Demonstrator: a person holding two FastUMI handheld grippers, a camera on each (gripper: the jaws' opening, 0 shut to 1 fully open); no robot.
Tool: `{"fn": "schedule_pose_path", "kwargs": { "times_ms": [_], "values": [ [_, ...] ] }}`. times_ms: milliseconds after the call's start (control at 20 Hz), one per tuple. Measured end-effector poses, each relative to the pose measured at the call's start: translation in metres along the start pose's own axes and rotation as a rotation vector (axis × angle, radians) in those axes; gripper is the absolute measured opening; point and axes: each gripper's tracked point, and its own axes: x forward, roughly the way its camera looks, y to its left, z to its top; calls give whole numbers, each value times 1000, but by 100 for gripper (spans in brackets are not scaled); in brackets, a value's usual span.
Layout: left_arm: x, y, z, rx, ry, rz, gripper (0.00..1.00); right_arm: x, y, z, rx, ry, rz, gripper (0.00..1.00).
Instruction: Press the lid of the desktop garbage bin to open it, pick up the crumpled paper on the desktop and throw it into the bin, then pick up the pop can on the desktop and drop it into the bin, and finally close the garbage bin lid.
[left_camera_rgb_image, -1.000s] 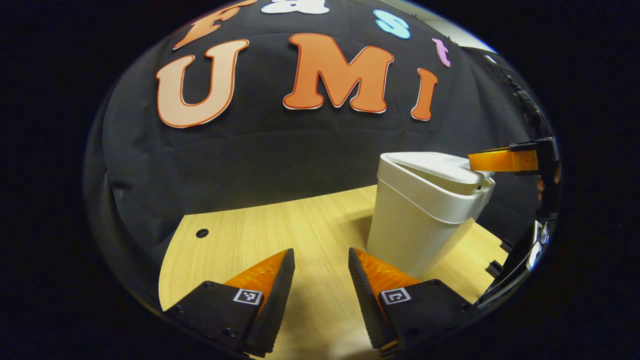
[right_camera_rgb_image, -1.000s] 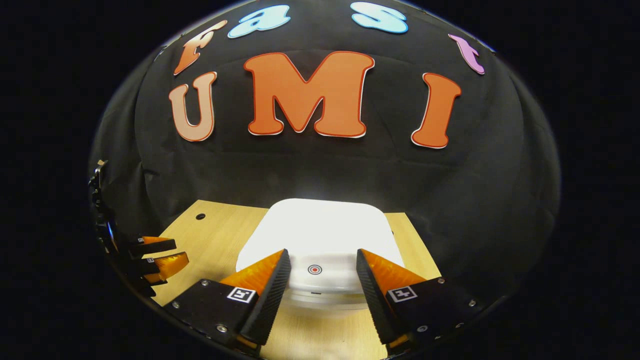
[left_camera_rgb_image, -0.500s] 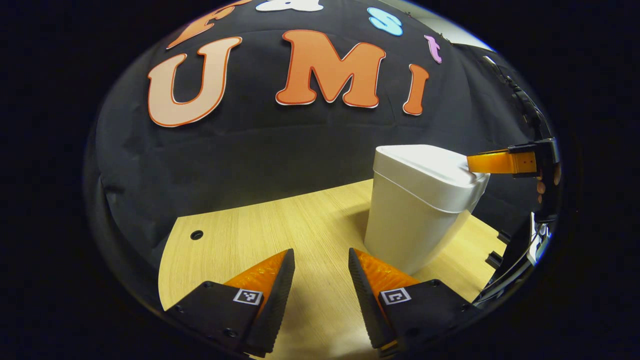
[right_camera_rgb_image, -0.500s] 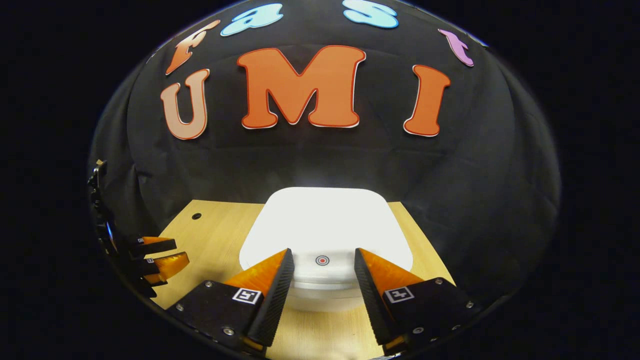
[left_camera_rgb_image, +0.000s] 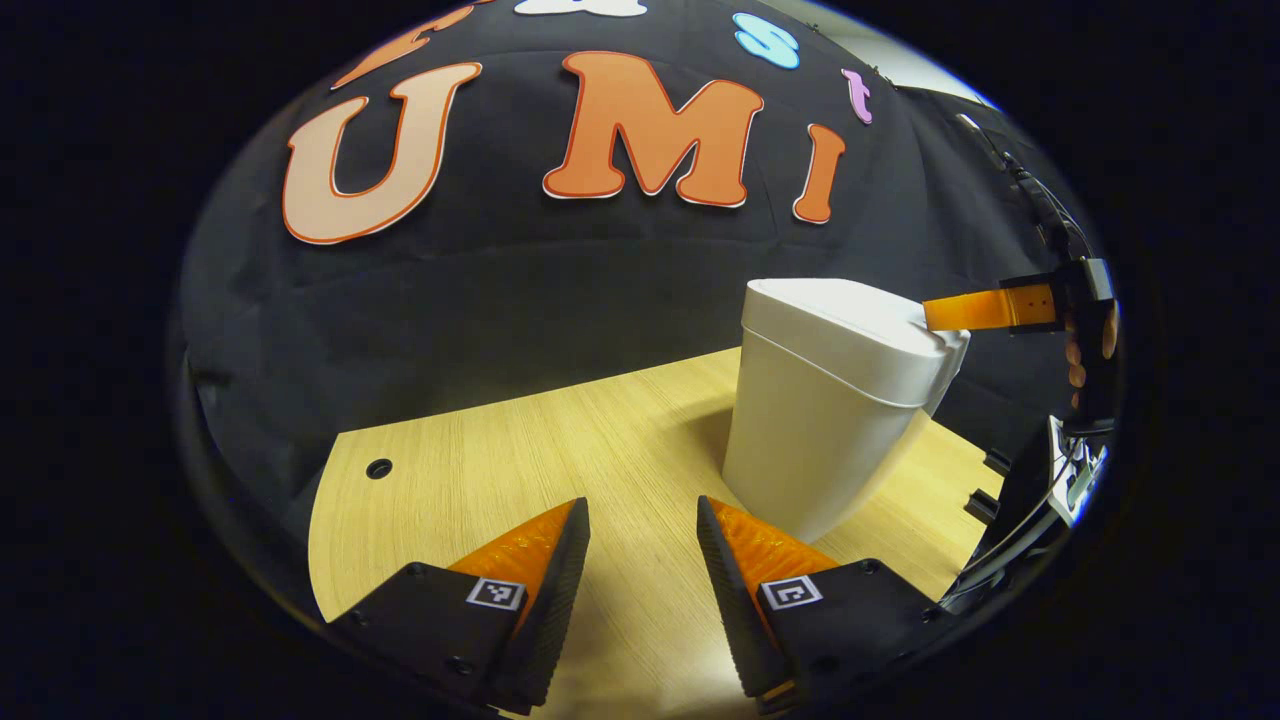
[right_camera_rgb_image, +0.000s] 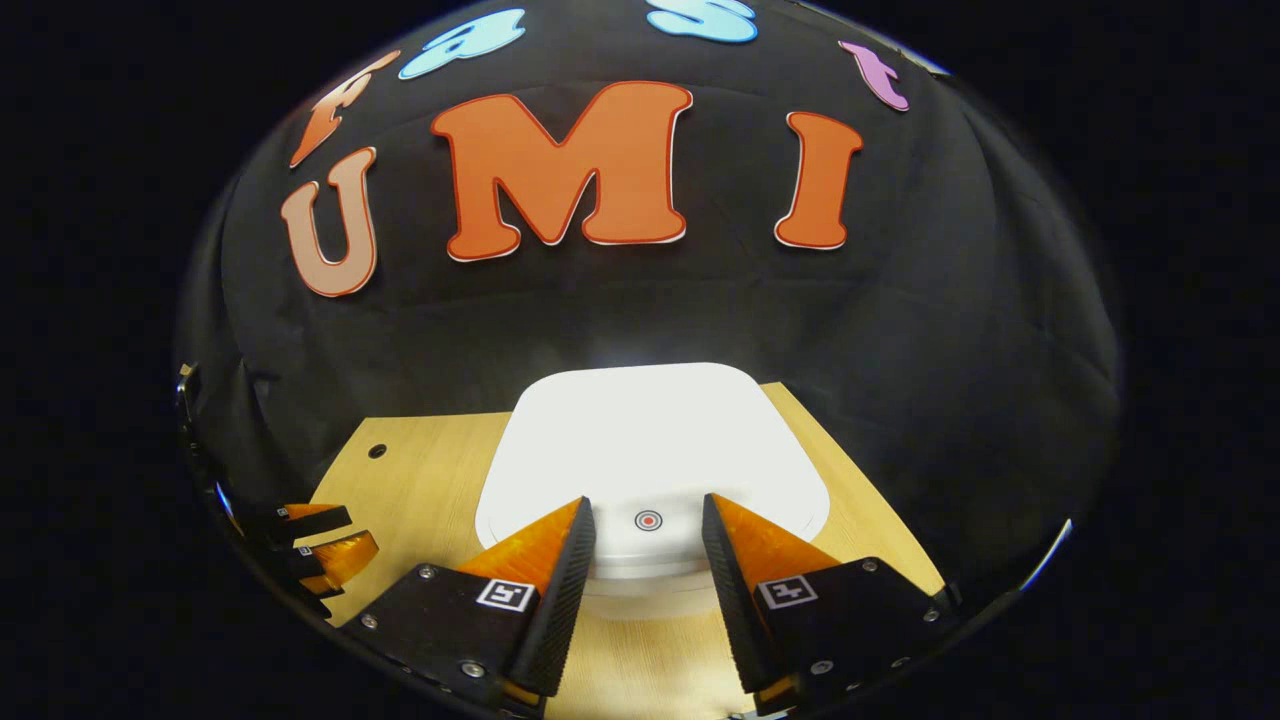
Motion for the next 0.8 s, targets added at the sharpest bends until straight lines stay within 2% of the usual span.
{"fn": "schedule_pose_path", "kwargs": {
  "times_ms": [150,300,350,400,500,600,650,800],
  "values": [
    [-2,4,1,-10,-9,-2,69,-1,1,6,-28,-64,2,67],
    [-9,13,8,-9,-29,27,72,-4,3,7,-11,-127,6,69],
    [-12,14,11,-11,-36,39,71,-6,4,5,-24,-137,10,66],
    [-16,14,11,-14,-42,49,71,-12,5,3,-37,-155,11,74],
    [-28,14,15,-14,-60,79,71,-15,10,5,-69,-191,31,78],
    [-39,18,24,-11,-88,136,79,-23,18,5,-104,-226,73,84],
    [-45,16,28,-21,-102,158,86,-26,22,4,-120,-238,92,86],
    [-64,7,41,-59,-150,223,89,-40,30,5,-156,-284,152,94]
  ]
}}
